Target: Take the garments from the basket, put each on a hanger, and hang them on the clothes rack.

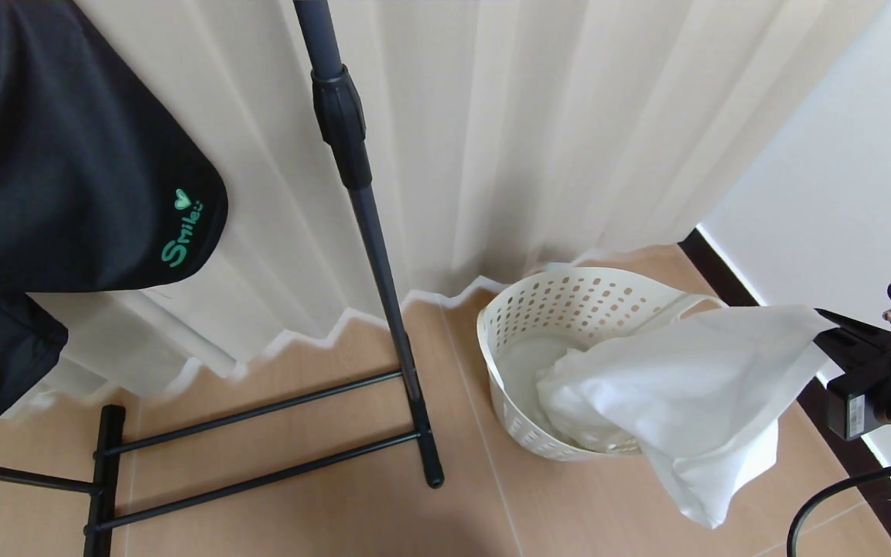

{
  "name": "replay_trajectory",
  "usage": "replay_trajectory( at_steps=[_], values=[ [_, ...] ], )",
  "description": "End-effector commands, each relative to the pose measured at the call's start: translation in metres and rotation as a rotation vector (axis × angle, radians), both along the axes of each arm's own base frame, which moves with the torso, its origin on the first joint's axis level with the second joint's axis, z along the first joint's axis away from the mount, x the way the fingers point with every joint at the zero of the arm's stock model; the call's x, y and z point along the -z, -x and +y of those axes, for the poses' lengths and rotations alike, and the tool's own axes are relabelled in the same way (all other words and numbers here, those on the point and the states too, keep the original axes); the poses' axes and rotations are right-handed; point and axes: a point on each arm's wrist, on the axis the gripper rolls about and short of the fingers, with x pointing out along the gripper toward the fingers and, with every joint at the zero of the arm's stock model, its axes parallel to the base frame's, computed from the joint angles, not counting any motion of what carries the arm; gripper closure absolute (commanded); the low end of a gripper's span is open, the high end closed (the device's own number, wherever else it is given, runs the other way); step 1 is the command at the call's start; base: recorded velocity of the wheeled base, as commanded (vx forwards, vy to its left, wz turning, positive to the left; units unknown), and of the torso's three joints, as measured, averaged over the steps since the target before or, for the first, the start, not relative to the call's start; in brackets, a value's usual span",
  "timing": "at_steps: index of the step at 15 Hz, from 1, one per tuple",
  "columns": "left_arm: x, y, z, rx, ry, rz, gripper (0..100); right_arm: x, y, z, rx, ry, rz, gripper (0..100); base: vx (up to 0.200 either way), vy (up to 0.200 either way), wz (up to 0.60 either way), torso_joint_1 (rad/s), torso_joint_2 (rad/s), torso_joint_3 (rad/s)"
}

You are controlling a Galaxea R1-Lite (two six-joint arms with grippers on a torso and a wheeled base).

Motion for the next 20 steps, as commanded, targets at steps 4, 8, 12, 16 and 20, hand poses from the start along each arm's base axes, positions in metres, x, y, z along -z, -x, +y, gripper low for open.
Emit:
replay_trajectory(
  at_steps=[4, 8, 12, 16, 20],
  values=[
    [0.0000, -0.0001, 0.0000, 0.002, 0.005, 0.001, 0, 0.0006, -0.0008, 0.0001, 0.003, 0.002, 0.003, 100, 0.000, 0.000, 0.00, -0.004, 0.00, 0.199],
    [-0.0002, -0.0001, 0.0000, 0.001, 0.009, 0.000, 0, 0.0007, -0.0017, -0.0028, 0.021, 0.002, 0.005, 100, 0.000, 0.000, 0.00, 0.000, 0.00, 0.198],
    [-0.0002, -0.0001, 0.0000, 0.001, 0.015, 0.001, 0, 0.0012, -0.0022, -0.0025, 0.018, 0.003, 0.008, 100, 0.000, 0.000, 0.00, 0.004, 0.00, 0.203],
    [-0.0002, -0.0001, 0.0000, 0.003, 0.034, 0.003, 0, 0.0028, -0.0056, -0.0036, 0.020, 0.005, 0.017, 100, 0.000, 0.000, 0.00, 0.004, 0.00, 0.201],
    [-0.0002, -0.0001, 0.0000, 0.001, 0.034, 0.003, 0, 0.0029, -0.0053, -0.0039, 0.018, 0.005, 0.017, 100, 0.000, 0.000, 0.00, 0.011, -0.10, 0.062]
  ],
)
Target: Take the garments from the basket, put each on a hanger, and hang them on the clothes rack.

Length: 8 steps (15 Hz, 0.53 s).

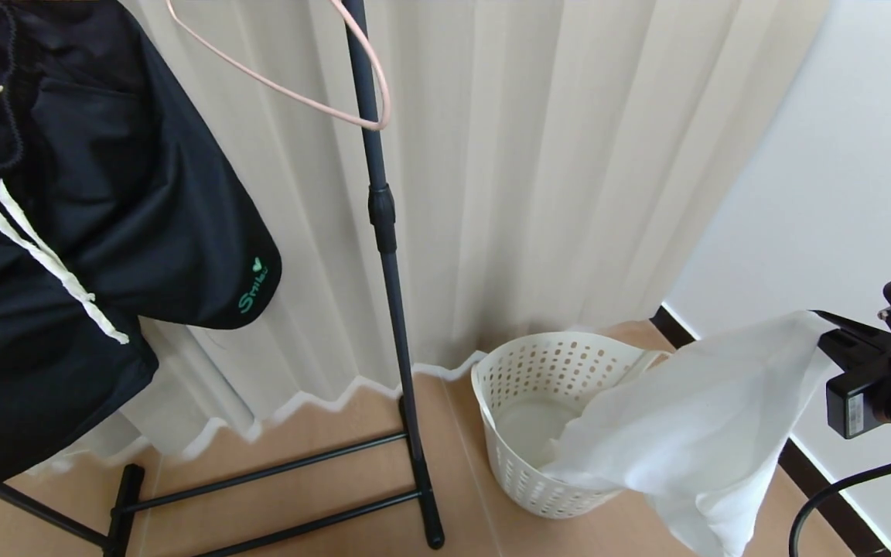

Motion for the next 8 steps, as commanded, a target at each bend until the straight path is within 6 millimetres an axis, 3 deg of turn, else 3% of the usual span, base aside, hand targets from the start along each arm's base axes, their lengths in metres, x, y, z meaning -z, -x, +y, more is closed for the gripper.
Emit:
replay_trajectory(
  at_steps=[1, 8],
  values=[
    [0.0000, -0.0001, 0.0000, 0.000, 0.000, 0.002, 0, 0.0007, -0.0007, -0.0001, 0.002, 0.001, 0.003, 100, 0.000, 0.000, 0.00, 0.027, -0.35, -0.261],
    [0.0000, -0.0001, 0.0000, 0.000, 0.000, 0.002, 0, 0.0012, -0.0006, -0.0004, 0.003, 0.004, 0.006, 100, 0.000, 0.000, 0.00, 0.087, -0.45, -0.346]
  ],
)
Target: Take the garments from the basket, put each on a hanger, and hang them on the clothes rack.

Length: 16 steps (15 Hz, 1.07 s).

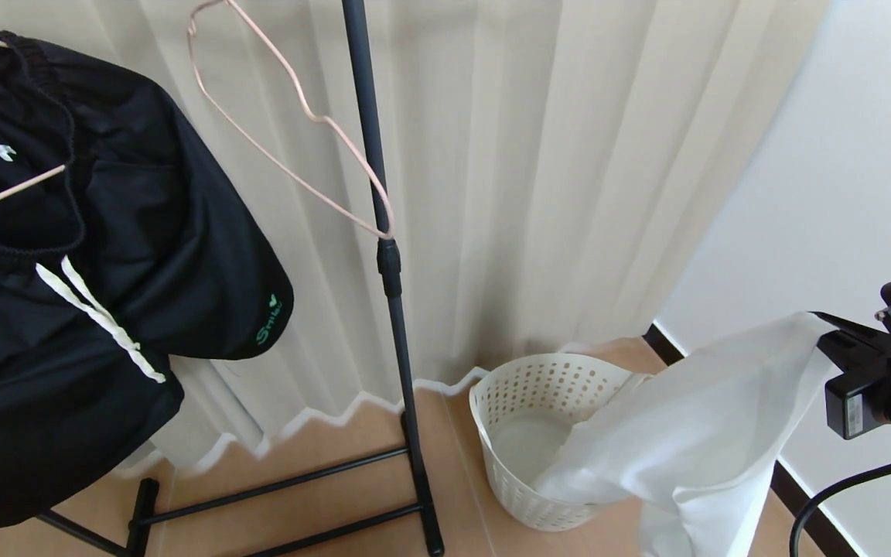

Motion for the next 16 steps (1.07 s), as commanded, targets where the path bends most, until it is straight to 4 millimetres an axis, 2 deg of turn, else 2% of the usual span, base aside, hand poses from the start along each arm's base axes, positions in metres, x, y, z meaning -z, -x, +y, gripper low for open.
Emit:
replay_trajectory(
  at_steps=[1, 8, 16],
  values=[
    [-0.0001, -0.0001, 0.0000, 0.000, 0.001, 0.001, 0, 0.0006, -0.0006, 0.0003, -0.001, 0.002, 0.003, 100, 0.000, 0.000, 0.00, 0.124, -0.49, -0.237],
    [-0.0001, -0.0001, 0.0000, 0.000, 0.002, 0.001, 0, 0.0021, 0.0002, 0.0000, -0.001, 0.003, 0.008, 100, 0.000, 0.000, 0.00, 0.162, -0.51, -0.176],
    [-0.0001, -0.0001, 0.0001, -0.007, 0.004, 0.001, 0, 0.0023, 0.0006, -0.0002, -0.001, 0.003, 0.008, 100, 0.000, 0.000, 0.00, 0.218, -0.57, -0.333]
  ],
)
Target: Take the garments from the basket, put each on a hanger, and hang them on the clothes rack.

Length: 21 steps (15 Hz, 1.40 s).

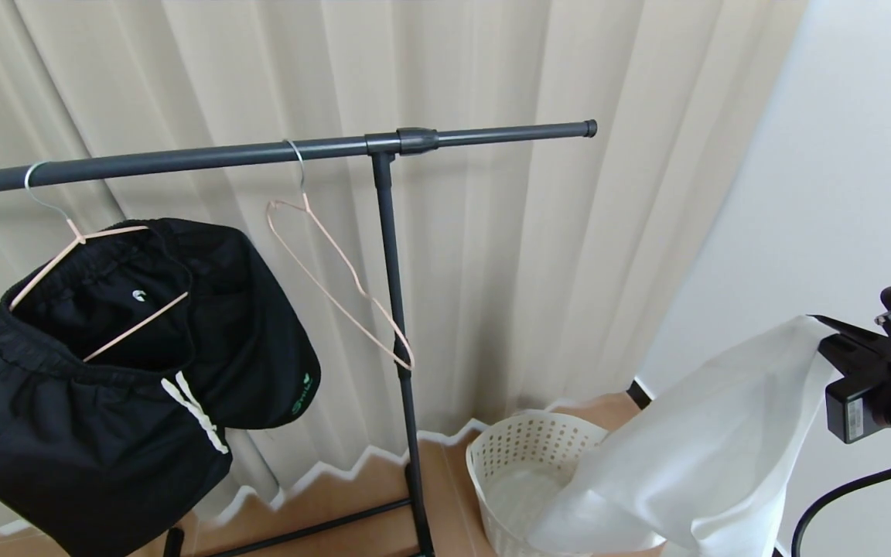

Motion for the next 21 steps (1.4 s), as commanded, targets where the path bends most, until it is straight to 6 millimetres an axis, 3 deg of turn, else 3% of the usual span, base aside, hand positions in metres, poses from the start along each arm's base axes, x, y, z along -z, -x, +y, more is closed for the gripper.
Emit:
replay_trajectory(
  at_steps=[1, 13, 17, 21],
  values=[
    [-0.0001, -0.0001, 0.0000, -0.001, 0.001, 0.001, 0, 0.0001, 0.0001, 0.0000, -0.001, 0.001, 0.000, 100, 0.000, 0.000, 0.00, 0.222, -0.57, -0.330],
    [0.0000, 0.0000, 0.0000, 0.000, 0.009, 0.000, 0, 0.0039, 0.0023, -0.0010, 0.000, 0.027, 0.008, 100, 0.000, 0.000, 0.00, 0.169, -0.39, -0.220],
    [0.0001, 0.0000, 0.0000, 0.001, 0.003, 0.001, 0, 0.0021, 0.0035, -0.0014, -0.005, 0.027, -0.002, 100, 0.000, 0.000, 0.00, 0.018, -0.05, -0.019],
    [0.0001, -0.0001, 0.0000, 0.001, 0.006, 0.003, 0, 0.0029, 0.0044, -0.0016, -0.005, 0.029, 0.002, 100, 0.000, 0.000, 0.60, 0.001, 0.00, 0.000]
  ],
)
